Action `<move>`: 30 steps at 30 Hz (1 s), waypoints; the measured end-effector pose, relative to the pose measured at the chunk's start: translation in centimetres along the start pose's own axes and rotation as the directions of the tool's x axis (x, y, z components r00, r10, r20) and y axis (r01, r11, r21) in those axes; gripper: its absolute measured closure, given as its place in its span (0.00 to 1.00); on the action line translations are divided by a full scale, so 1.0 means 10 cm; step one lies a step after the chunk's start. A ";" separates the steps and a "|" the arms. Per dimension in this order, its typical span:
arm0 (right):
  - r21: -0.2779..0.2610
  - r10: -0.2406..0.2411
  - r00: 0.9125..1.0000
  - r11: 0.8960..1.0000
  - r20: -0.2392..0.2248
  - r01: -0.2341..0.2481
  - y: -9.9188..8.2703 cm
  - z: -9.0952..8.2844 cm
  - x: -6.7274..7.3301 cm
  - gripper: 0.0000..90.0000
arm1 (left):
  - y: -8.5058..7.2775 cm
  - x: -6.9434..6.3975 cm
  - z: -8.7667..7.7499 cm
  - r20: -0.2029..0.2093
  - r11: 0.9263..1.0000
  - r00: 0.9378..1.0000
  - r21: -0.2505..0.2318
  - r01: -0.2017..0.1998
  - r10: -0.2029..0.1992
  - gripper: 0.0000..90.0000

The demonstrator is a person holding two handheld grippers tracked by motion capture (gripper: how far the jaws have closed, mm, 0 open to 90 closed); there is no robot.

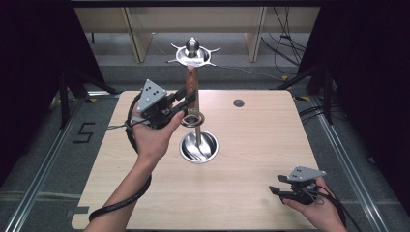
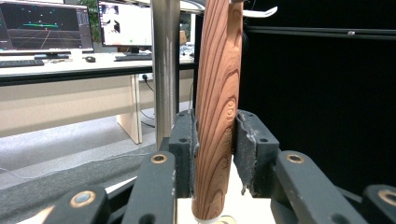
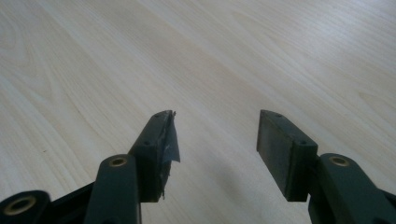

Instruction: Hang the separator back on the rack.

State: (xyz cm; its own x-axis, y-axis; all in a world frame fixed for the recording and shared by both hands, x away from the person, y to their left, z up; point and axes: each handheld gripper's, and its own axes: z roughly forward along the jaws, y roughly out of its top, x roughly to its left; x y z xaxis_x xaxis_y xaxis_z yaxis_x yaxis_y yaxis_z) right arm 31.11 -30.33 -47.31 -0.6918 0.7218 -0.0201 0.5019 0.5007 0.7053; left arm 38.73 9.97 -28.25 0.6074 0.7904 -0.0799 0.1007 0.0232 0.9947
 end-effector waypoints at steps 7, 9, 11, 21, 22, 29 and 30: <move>0.011 0.005 1.000 1.000 -0.004 -0.005 0.00 0.00 0.01 0.52 | 0.02 0.01 -0.01 -0.010 1.000 1.000 -0.003 0.004 -0.004 0.74; 0.008 -0.004 1.000 1.000 -0.007 0.004 0.00 0.00 0.00 0.52 | 0.03 0.02 -0.02 -0.012 1.000 1.000 -0.007 0.004 -0.004 0.72; 0.008 -0.004 1.000 1.000 -0.007 0.004 0.00 0.00 0.00 0.52 | 0.03 0.02 -0.03 -0.013 1.000 1.000 -0.012 0.005 -0.005 0.71; 0.000 0.000 1.000 1.000 0.000 0.000 0.00 0.00 0.00 0.52 | -0.02 0.02 -0.25 -0.014 1.000 1.000 0.020 -0.016 0.016 0.60; 0.002 0.004 1.000 1.000 -0.002 -0.004 0.00 0.00 0.00 0.52 | -0.02 0.02 -0.25 -0.014 1.000 1.000 0.020 -0.016 0.016 0.59; -0.014 -0.009 1.000 1.000 0.006 0.009 0.00 0.00 0.00 0.52 | -0.14 0.05 -0.54 -0.016 0.997 0.999 0.058 -0.051 0.052 0.56; -0.012 -0.008 1.000 1.000 0.005 0.008 0.00 0.00 0.00 0.52 | -0.18 0.06 -0.58 -0.018 0.997 0.999 0.065 -0.049 0.050 0.55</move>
State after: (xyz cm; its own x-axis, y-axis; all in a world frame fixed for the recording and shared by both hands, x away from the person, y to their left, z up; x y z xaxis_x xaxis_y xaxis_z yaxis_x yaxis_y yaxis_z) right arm 31.14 -30.33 -47.29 -0.6932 0.7202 -0.0287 0.4902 0.5002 0.7138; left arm 34.38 13.94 -29.69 0.5974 0.8014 -0.0284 0.1217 -0.0556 0.9910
